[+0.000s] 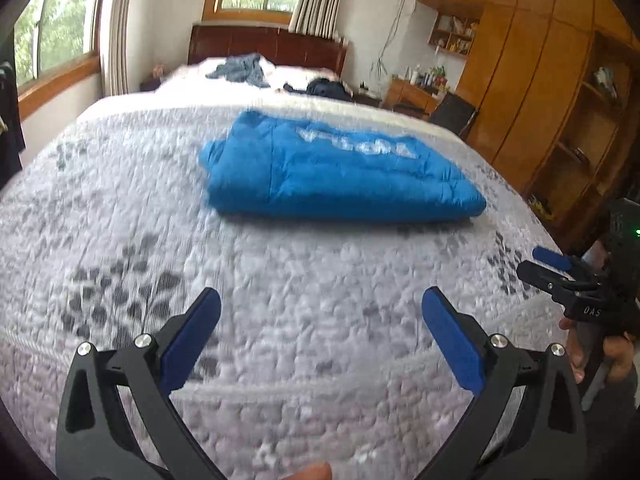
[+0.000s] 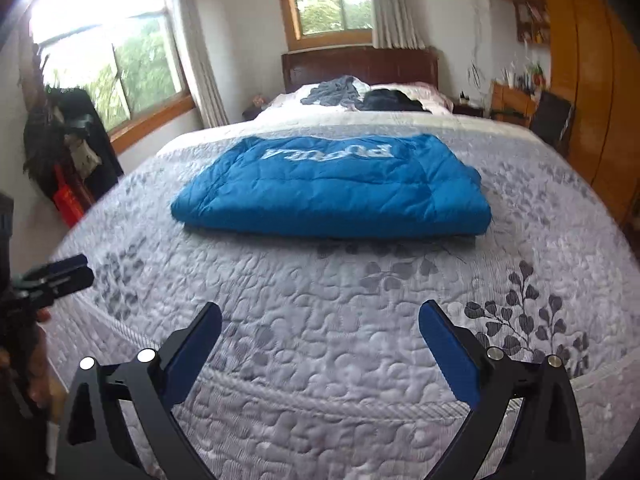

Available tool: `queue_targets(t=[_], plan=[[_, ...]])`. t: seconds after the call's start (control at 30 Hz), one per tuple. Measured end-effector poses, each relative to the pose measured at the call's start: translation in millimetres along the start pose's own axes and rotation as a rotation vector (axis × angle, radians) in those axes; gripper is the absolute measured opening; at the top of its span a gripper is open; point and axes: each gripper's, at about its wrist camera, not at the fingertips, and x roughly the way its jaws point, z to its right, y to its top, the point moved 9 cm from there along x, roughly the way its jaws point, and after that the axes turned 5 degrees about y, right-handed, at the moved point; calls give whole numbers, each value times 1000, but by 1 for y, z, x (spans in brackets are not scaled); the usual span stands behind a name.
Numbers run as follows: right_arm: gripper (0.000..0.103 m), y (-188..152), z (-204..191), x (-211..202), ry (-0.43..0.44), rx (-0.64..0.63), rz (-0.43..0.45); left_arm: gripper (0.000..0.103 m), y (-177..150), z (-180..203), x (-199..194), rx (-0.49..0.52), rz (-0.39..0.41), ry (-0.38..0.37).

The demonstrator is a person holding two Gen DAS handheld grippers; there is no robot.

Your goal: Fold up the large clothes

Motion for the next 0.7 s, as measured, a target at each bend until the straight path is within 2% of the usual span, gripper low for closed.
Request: queue_targets(t=[0.1,0.2,0.3,0.37,0.47,0.53,0.63,0.7], plan=[[99,0,-32,7,-11,-116,-9,100,-8,-22,1,-71,-62,-63],[99,4,-75,23,-33,-287,-7,100,-10,-52,-2,-139,-98,-114],[99,5,-121,54,-58,-493,-29,100,1,-84,0,-208,-120,-157],[99,9,-138,75,-66,-561,-50,100,12,-101,8,-259,-162,-224],[99,20,-154,112,-108,-658,-85,100,42,-119,30,-285,-209,-306],[99,32,-163,139,-147,-721,-103,100,69,-134,51,-347,-222,-348],[99,47,-175,174,-200,-799,-114,100,108,-141,91,-395,-288,-475],[98,55,-181,192,-237,-845,-112,100,127,-147,122,-403,-320,-490]])
